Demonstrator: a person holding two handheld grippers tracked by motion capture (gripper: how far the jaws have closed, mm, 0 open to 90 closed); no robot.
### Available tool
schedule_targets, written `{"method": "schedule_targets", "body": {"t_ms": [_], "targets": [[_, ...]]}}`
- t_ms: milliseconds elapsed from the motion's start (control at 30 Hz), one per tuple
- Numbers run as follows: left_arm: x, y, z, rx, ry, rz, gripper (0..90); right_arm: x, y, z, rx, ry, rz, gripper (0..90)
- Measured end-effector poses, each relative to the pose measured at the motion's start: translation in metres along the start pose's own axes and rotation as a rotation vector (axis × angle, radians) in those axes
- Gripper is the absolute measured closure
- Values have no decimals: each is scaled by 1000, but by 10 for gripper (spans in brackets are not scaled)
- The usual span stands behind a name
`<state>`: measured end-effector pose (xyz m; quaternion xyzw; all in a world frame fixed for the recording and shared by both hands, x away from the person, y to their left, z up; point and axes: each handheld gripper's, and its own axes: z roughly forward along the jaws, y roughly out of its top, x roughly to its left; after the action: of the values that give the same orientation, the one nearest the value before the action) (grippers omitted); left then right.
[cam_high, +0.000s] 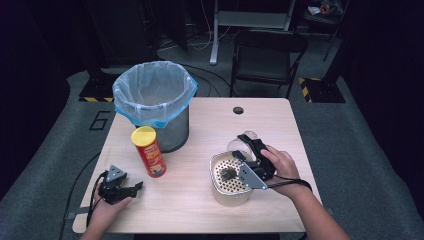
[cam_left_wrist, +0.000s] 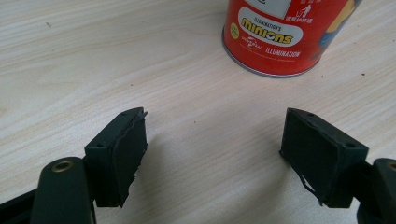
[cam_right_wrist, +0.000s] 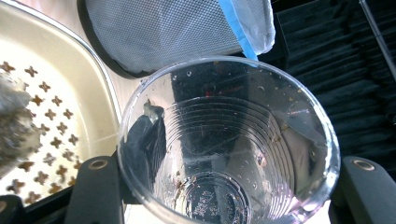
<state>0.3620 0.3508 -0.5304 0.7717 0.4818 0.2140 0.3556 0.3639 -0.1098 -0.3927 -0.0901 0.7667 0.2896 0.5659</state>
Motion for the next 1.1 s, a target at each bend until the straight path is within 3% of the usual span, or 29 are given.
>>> {"method": "schedule_targets", "body": {"t_ms": [100,233,367,400,467,533,667,733,867,967,1100], "targets": [[0,0,0,0,0,0,222,-1,-2,0,-12,4,63,355],[0,0,0,-1,0,-1,221,-5,-5,0,-40,10,195,355],[0,0,0,-1,0,-1,222,-17,-11,-1,-107,30,448,355],[0,0,0,-1,0,-1,221,-21,-13,-2,-133,39,544,355],[0,0,0,-1,0,-1,221,-28,-17,-3,-174,55,679,354],[0,0,0,0,0,-1,221,-34,-21,-5,-199,115,841,353],[0,0,-1,8,-5,5,221,-45,-26,-4,-259,215,1065,354],[0,0,-1,13,-7,7,221,-50,-23,-4,-275,248,1138,355],[0,0,-1,4,-3,3,221,-61,-14,-2,-293,288,1219,356],[0,0,-1,4,-3,3,221,-69,-6,3,-249,284,1244,357],[0,0,-1,5,-3,4,221,-84,10,11,-227,249,1204,357]]}}
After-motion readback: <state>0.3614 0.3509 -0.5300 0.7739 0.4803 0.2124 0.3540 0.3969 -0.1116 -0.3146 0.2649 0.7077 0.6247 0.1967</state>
